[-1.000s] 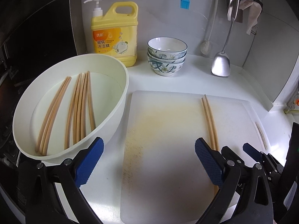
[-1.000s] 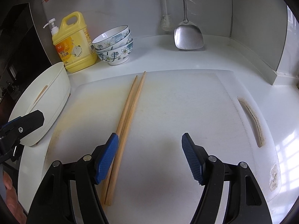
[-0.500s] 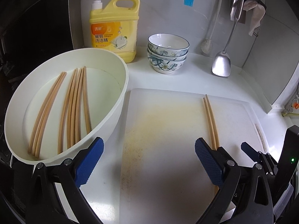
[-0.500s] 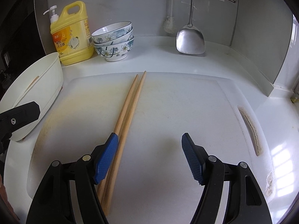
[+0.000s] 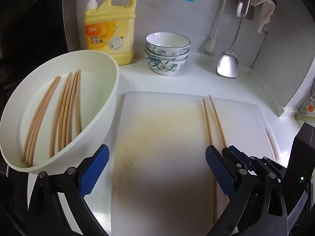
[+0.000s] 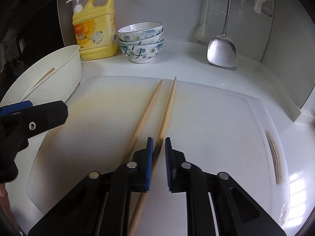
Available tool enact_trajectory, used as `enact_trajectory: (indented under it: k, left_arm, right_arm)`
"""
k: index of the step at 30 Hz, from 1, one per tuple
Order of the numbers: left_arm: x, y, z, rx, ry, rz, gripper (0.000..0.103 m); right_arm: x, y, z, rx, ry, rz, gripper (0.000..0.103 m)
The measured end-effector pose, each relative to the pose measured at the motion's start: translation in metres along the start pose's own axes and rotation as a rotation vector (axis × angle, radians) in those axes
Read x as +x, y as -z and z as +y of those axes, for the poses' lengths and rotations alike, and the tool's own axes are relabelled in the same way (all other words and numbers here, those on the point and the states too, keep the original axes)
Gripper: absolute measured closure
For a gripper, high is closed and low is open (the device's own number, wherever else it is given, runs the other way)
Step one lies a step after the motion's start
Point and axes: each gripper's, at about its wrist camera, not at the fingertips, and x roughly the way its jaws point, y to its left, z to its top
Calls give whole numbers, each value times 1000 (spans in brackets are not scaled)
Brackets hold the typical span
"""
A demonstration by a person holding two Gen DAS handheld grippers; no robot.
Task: Organize utensils
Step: 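Lower both open tools over separate chopsticks on the cutting board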
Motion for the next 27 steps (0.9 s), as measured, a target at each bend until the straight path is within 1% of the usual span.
enact_trajectory:
  k: [2, 12, 20, 27]
  left_arm:
    - [2, 1, -6, 4, 5, 5, 7]
    - [23, 3, -34, 18, 21, 44, 7]
    - [42, 6, -58, 37, -13, 58, 7]
    - [55, 9, -62, 24, -38, 83, 7]
  right_arm:
    - [-2, 1, -5, 15, -7, 1, 97]
    - [-11, 12, -45, 74, 28, -1, 97]
    - [-18, 20, -76, 112, 56, -2, 97]
    - [-19, 23, -88, 127, 45, -1, 97]
